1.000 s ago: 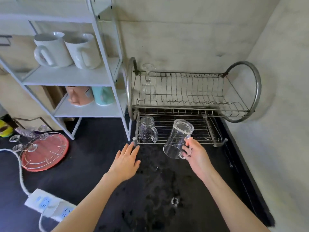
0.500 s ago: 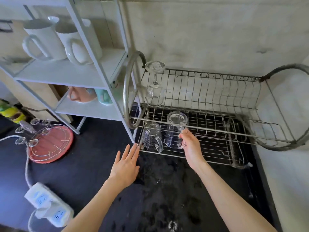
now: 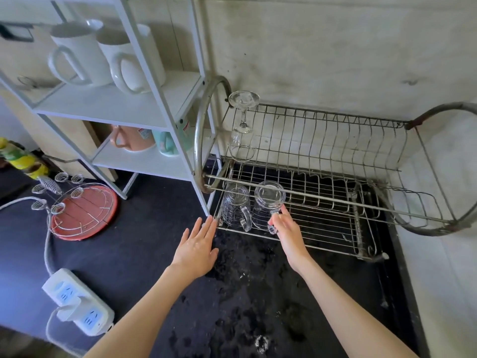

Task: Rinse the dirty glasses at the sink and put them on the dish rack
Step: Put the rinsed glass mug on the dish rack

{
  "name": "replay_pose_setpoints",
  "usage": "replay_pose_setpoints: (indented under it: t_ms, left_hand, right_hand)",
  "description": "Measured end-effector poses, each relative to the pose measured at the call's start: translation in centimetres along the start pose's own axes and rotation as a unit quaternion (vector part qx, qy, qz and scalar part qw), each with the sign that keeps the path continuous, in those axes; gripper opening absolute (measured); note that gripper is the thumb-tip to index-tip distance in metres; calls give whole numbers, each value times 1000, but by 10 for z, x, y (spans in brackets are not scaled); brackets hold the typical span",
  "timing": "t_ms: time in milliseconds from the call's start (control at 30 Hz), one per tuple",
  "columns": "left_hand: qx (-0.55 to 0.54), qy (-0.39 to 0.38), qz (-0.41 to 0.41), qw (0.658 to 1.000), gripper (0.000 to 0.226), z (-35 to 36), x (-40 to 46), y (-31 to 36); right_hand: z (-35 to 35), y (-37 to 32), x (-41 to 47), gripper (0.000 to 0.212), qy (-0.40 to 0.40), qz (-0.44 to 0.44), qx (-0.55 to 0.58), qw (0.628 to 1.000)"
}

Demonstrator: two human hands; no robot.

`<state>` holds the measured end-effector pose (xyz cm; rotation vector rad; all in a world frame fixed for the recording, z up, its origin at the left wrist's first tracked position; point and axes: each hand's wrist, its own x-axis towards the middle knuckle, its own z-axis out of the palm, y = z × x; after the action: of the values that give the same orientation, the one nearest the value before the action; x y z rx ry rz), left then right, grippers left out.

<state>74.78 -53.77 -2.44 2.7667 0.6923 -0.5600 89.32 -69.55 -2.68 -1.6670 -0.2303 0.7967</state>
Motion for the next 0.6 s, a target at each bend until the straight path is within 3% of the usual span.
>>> replay_pose_setpoints:
  t_ms: [67,233,400,500,600]
  left_hand:
    - [-1,-19,3,1000,70,-4,1,-1]
    - [23,-29,23,999,66,-11,-6,-6]
    - [-47,105,77,990,56,6,-65,-3]
    - [-73,193,97,974,52,27,-116,-20]
    - [-66,218,78,971,50,47,-168,-50]
  right_hand:
    - [1,-4,-2,23,11,8,-53,998]
    - [1,-1,-27,50,58,13,-249,967]
    - [17,5,-78,57,41,-81,-448,890]
    - [43,8,-114,57,22,-147,-508,849]
    - [81,14,-154,58,-4,-179,-535,825]
